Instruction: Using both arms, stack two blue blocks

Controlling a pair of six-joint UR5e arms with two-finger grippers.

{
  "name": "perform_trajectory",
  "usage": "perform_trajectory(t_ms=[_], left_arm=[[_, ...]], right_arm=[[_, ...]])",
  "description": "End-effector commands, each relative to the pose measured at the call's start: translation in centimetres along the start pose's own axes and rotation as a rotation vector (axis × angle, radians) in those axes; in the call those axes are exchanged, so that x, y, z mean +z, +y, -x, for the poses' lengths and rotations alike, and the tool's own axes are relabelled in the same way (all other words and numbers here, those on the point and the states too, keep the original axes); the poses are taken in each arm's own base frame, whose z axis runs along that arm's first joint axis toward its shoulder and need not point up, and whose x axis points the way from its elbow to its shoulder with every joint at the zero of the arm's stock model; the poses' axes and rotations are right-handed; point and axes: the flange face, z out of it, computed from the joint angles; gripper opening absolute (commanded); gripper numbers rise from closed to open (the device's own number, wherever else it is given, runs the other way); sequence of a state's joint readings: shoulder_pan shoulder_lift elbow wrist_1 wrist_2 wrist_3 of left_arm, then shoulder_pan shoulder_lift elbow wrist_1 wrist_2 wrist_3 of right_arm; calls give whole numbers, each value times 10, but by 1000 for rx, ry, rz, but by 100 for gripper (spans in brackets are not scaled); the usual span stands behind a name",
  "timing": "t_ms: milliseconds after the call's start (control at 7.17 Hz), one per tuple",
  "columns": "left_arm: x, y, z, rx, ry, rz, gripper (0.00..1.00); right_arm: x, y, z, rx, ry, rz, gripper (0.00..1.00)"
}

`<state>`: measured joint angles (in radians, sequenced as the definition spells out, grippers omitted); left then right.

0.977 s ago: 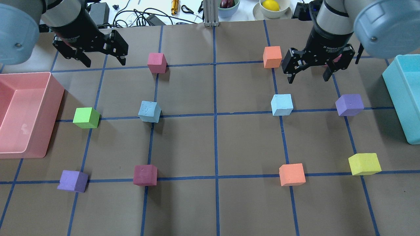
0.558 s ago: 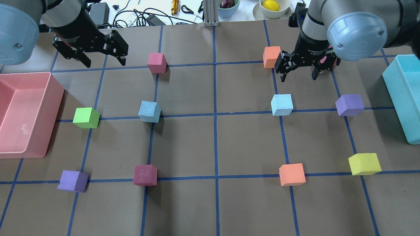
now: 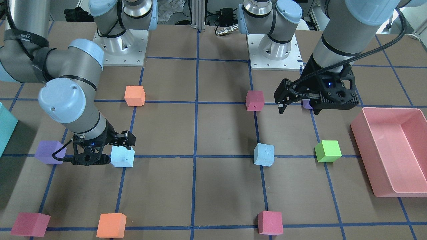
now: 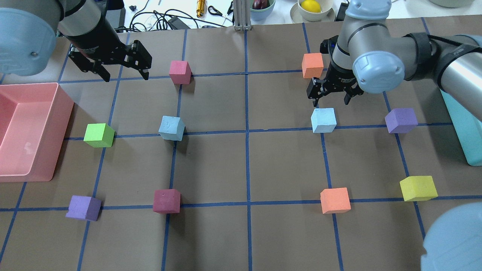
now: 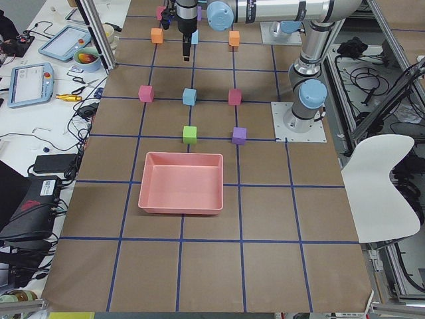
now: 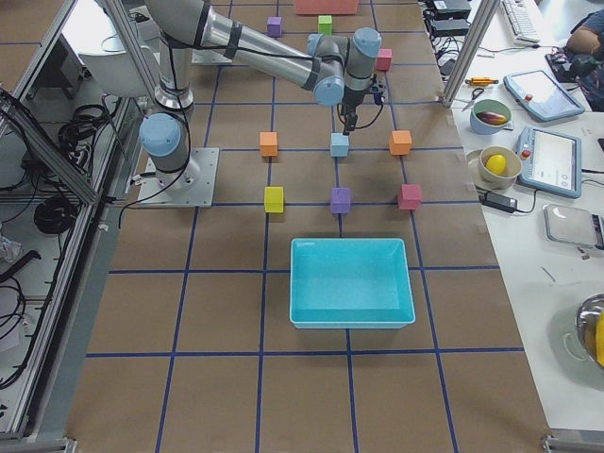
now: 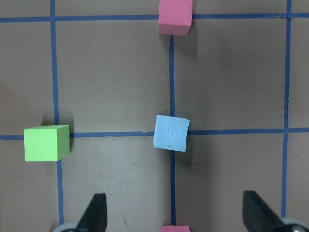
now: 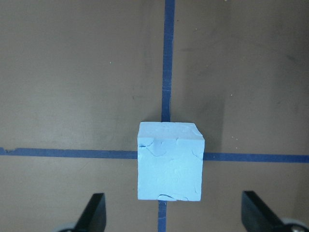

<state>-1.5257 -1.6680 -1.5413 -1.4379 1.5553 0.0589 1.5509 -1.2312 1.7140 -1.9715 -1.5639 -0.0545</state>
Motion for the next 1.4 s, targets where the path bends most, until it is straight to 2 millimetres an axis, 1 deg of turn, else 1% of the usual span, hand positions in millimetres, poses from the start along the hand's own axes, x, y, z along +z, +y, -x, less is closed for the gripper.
perform_trajectory(t_ms=[0,279,419,698,837,977,1116,1256], left_arm=[[18,-12,2,5,-5,-28,100],[55,-21,3,1,0,31,100],[66,-29,3,7,1,21,100],[101,-41,3,-7,8,60,100],[122,-42,2,-7,10,69,100],[145,-37,-10,14,10,67,100],[176,-29,-24,39,3,41,100],[206,-17,-28,64,4,18,100]], right_arm=[[38,16,0,-2,6,-3,100],[56,7,-1,1,-1,-5,100],[65,2,-1,1,-1,-5,100],[75,-2,-1,-1,-2,-15,100],[75,-3,-1,-1,-1,-22,66],[74,-3,-1,-2,-1,-22,30],[74,-4,-1,1,-1,-24,12],[66,-8,-1,2,-2,-36,0]])
